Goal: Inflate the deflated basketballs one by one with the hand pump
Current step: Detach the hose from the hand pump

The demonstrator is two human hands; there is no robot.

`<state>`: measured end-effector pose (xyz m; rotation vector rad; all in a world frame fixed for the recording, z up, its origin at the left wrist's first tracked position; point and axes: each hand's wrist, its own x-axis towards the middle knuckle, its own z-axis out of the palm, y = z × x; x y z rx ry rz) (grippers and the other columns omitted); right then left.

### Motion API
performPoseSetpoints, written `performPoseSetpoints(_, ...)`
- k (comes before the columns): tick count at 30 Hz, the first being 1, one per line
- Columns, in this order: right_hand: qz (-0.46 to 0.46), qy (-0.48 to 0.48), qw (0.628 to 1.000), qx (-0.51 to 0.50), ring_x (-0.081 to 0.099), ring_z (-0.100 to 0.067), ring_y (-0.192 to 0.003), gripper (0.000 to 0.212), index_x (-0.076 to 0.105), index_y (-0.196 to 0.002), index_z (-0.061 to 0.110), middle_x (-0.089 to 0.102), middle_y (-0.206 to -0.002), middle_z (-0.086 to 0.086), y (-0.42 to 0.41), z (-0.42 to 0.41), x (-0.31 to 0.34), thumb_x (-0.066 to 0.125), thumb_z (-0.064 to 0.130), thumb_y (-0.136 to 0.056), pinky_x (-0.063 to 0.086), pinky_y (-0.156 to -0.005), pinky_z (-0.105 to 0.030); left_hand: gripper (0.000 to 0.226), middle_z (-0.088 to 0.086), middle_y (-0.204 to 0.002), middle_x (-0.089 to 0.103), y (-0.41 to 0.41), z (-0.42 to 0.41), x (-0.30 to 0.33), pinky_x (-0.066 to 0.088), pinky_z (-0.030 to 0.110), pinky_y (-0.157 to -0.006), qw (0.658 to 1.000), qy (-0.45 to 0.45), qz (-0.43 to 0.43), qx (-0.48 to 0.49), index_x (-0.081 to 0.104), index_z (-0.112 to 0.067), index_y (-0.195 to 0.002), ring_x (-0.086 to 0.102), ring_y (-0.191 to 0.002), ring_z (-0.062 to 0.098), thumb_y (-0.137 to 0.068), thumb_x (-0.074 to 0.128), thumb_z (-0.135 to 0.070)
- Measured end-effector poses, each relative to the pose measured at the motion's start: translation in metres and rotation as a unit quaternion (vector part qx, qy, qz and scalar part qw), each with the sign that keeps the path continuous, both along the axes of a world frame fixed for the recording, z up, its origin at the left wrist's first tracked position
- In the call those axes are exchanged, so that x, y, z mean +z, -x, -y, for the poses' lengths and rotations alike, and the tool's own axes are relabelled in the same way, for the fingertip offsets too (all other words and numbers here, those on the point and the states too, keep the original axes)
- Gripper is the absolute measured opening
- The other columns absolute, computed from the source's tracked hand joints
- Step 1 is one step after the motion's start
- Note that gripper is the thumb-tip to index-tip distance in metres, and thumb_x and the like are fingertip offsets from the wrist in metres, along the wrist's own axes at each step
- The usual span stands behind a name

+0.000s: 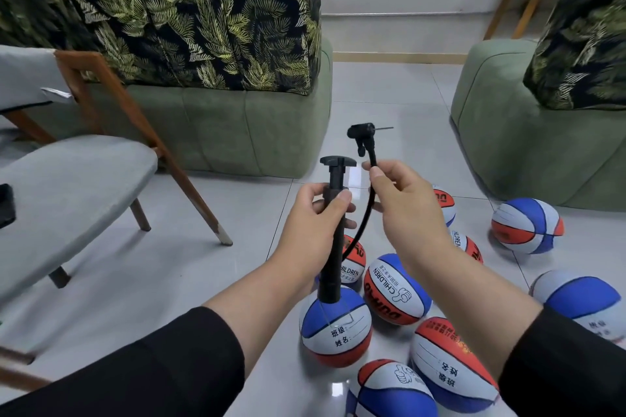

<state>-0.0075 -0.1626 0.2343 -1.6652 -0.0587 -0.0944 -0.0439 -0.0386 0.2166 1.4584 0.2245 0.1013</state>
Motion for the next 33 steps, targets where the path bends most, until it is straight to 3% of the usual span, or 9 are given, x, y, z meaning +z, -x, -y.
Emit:
performPoseSetpoints(6, -0.002, 0.002, 1.0, 0.016, 0.068, -0.028, -0.096, 0.019, 0.07, -0.102, 0.03, 0.073, -0.098, -0.006, -0.001, 0.001, 0.004, 0.052, 0.027, -0.105, 0.057, -0.092, -0.05, 0.016, 0.008, -0.105, 0.074, -0.001, -0.003, 0.002, 0.056, 0.038, -0.073, 1.0, -0.001, -0.006, 0.012, 0.062, -0.024, -0.118, 0.069, -0.078, 0.013, -0.106, 0.056, -0.034)
performPoseSetpoints(9, -0.012, -0.021, 0.999, 0.027, 0.067, -0.021, -0.082, 0.019, 0.068, -0.104, 0.022, 0.068, -0.092, -0.006, -0.001, 0.001, 0.004, 0.05, 0.023, -0.106, 0.06, -0.087, -0.046, 0.027, 0.001, -0.096, 0.074, -0.001, -0.004, 0.004, 0.051, 0.04, -0.072, 1.0, -0.004, -0.006, 0.017, 0.063, -0.023, -0.115, 0.062, -0.072, 0.013, -0.108, 0.047, -0.044)
performPoseSetpoints(11, -0.025, -0.046, 0.998, 0.047, 0.067, -0.018, -0.077, 0.019, 0.066, -0.106, 0.016, 0.065, -0.09, -0.004, 0.002, 0.0, 0.005, 0.048, 0.02, -0.107, 0.061, -0.084, -0.045, 0.037, 0.0, -0.093, 0.074, -0.002, -0.006, 0.003, 0.05, 0.04, -0.07, 1.0, -0.008, 0.002, 0.024, 0.055, -0.024, -0.13, 0.062, -0.07, 0.014, -0.107, 0.044, -0.051)
performPoseSetpoints(15, -0.042, -0.063, 0.994, 0.08, 0.072, -0.027, -0.084, 0.018, 0.063, -0.11, 0.011, 0.068, -0.092, -0.007, 0.008, -0.003, 0.006, 0.047, 0.019, -0.108, 0.062, -0.084, -0.047, 0.058, 0.002, -0.092, 0.07, -0.005, -0.01, -0.004, 0.056, 0.048, -0.076, 0.998, -0.055, 0.034, 0.018, 0.031, -0.053, -0.15, 0.061, -0.071, 0.015, -0.101, 0.061, -0.046)
performPoseSetpoints(21, -0.052, -0.079, 0.991, 0.094, 0.075, -0.022, -0.096, 0.019, 0.064, -0.109, 0.007, 0.075, -0.103, -0.006, 0.012, -0.007, 0.002, 0.047, 0.016, -0.108, 0.062, -0.088, -0.045, 0.044, -0.007, -0.097, 0.071, -0.005, -0.011, -0.005, 0.053, 0.039, -0.074, 0.995, -0.073, 0.072, 0.022, 0.05, -0.052, -0.133, 0.064, -0.075, 0.01, -0.1, 0.068, -0.028)
performPoseSetpoints(27, -0.066, -0.128, 0.984, 0.103, 0.074, -0.024, -0.104, 0.02, 0.065, -0.109, 0.007, 0.076, -0.108, -0.008, 0.014, -0.014, -0.003, 0.047, 0.016, -0.108, 0.059, -0.095, -0.045, 0.041, -0.006, -0.113, 0.071, -0.007, -0.011, -0.007, 0.051, 0.037, -0.068, 0.992, -0.077, 0.076, 0.06, 0.056, -0.051, -0.118, 0.07, -0.085, 0.017, -0.096, 0.073, -0.021)
performPoseSetpoints(30, -0.075, -0.145, 0.982, 0.095, 0.075, -0.025, -0.1, 0.019, 0.063, -0.113, 0.007, 0.077, -0.106, -0.008, 0.013, -0.013, -0.001, 0.047, 0.017, -0.109, 0.059, -0.094, -0.043, 0.031, -0.013, -0.107, 0.07, -0.006, -0.009, -0.004, 0.055, 0.043, -0.076, 0.995, -0.07, 0.064, 0.039, 0.053, -0.05, -0.124, 0.065, -0.082, 0.011, -0.1, 0.067, -0.035)
performPoseSetpoints(32, -0.077, -0.15, 0.98, 0.102, 0.076, -0.025, -0.098, 0.019, 0.062, -0.112, 0.007, 0.078, -0.105, -0.008, 0.013, -0.013, 0.001, 0.046, 0.016, -0.109, 0.059, -0.094, -0.041, 0.012, -0.014, -0.091, 0.07, -0.002, -0.006, 0.003, 0.054, 0.04, -0.076, 0.998, -0.032, 0.041, 0.038, 0.057, -0.049, -0.116, 0.061, -0.074, 0.009, -0.105, 0.052, -0.047)
performPoseSetpoints(33, -0.077, -0.149, 0.98, 0.104, 0.076, -0.024, -0.097, 0.018, 0.062, -0.112, 0.007, 0.078, -0.103, -0.007, 0.013, -0.013, 0.002, 0.046, 0.016, -0.109, 0.06, -0.093, -0.039, 0.019, -0.011, -0.085, 0.069, 0.0, -0.005, 0.006, 0.052, 0.039, -0.073, 0.999, -0.01, 0.024, 0.044, 0.061, -0.046, -0.111, 0.059, -0.071, 0.01, -0.107, 0.044, -0.051)
